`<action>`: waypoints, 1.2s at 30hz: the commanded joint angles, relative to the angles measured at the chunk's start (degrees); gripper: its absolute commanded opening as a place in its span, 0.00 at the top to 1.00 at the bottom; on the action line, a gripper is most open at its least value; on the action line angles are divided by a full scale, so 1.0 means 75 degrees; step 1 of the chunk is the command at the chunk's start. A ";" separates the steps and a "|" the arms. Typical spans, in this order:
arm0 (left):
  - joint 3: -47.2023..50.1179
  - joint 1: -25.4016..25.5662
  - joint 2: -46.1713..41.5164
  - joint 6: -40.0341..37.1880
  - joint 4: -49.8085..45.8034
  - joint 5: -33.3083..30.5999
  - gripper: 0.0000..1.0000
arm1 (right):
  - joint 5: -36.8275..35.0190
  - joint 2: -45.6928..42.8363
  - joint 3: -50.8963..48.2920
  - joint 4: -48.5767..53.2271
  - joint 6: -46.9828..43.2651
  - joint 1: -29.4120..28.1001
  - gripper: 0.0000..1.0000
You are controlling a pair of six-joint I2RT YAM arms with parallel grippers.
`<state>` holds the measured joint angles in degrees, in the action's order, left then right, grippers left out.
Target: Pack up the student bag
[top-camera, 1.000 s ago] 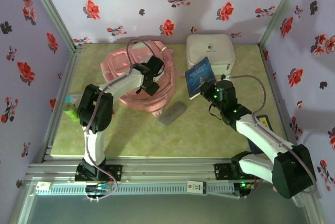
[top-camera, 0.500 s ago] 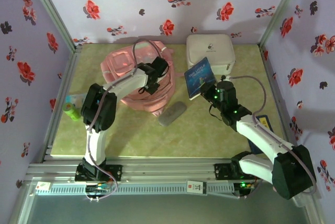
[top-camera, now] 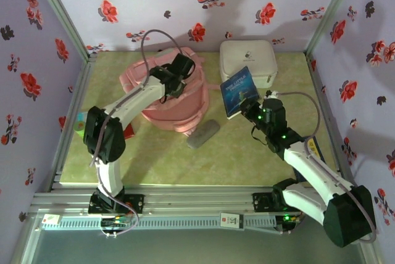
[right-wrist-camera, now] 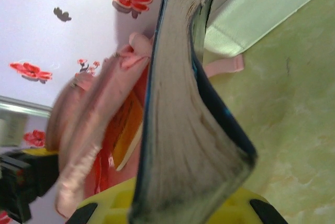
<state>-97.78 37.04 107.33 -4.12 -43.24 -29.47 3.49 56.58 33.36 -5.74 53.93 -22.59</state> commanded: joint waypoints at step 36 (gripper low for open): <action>0.0082 0.0025 -0.1176 0.1311 0.1904 -0.0293 1.00 | 0.1858 0.5760 0.2587 -0.4241 0.2678 -0.1500 0.90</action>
<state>-96.36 37.12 102.65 3.14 -35.99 -29.56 20.71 97.56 48.23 -35.92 72.53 -32.51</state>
